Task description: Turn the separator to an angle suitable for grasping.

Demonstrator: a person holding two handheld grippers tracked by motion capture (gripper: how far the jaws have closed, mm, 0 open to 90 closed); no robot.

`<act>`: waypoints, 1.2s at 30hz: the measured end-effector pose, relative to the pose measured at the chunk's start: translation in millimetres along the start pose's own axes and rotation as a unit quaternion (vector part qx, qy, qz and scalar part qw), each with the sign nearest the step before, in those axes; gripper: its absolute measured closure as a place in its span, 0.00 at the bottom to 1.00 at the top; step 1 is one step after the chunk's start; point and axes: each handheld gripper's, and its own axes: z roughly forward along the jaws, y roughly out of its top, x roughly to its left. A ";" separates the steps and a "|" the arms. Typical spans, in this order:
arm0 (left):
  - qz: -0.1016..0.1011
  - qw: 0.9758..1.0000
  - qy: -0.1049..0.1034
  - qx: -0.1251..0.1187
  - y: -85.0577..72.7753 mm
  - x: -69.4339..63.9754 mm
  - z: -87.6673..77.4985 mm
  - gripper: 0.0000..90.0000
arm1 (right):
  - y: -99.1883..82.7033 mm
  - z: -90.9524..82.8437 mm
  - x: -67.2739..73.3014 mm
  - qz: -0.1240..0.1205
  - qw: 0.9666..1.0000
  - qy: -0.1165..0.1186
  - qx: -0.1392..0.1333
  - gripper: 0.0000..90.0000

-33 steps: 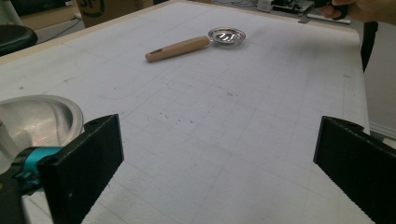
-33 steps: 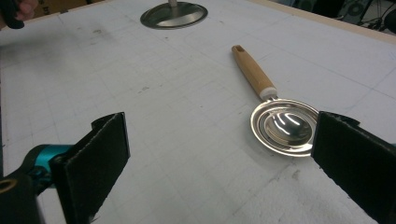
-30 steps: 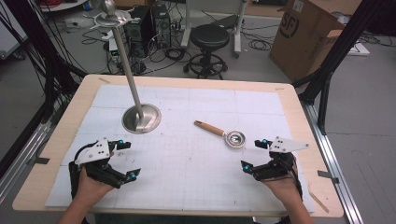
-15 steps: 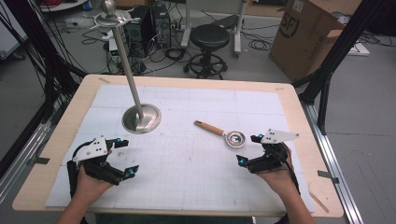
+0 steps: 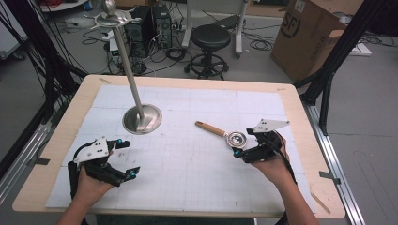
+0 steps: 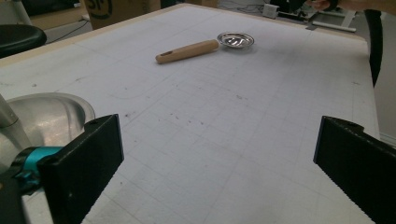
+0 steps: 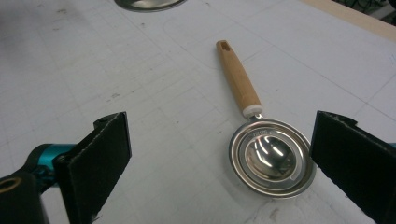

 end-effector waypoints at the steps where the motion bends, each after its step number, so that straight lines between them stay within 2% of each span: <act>1: 0.000 1.000 -0.001 0.000 0.0 0.1 0.4 0.02 | 5.1 3.9 -2.1 -0.003 1.000 -0.003 0.004 0.05; 9: 0.001 1.000 0.003 -0.002 0.0 0.3 -0.1 0.02 | 19.2 21.3 -10.7 -0.003 0.999 -0.004 0.032 0.06; 12: 0.001 1.000 0.006 -0.003 0.0 0.9 -0.7 0.02 | 27.4 30.6 -15.1 -0.005 0.999 -0.007 0.052 0.07; 20: 0.001 1.000 0.008 0.000 -0.4 1.1 0.2 0.02 | 44.8 47.1 -20.5 -0.007 0.997 -0.009 0.074 0.07; 23: 0.003 1.000 0.010 0.000 -0.5 1.7 0.5 0.02 | 49.6 57.2 -24.7 -0.011 0.994 -0.008 0.106 0.18; 24: 0.003 1.000 0.010 0.000 -0.5 1.7 0.5 0.02 | 51.5 60.9 -26.0 -0.014 0.993 -0.006 0.117 0.18; 27: 0.004 1.000 0.009 0.002 -0.6 1.0 0.7 0.02 | 54.7 68.1 -29.1 -0.005 0.993 0.003 0.118 0.19; 30: 0.004 1.000 0.011 0.002 -0.9 1.6 1.3 0.02 | 55.9 73.9 -31.5 -0.009 0.990 -0.002 0.140 0.20; 36: 0.003 1.000 0.010 0.004 -1.3 1.6 1.9 0.02 | 59.1 76.3 -34.1 -0.010 0.989 0.001 0.148 0.23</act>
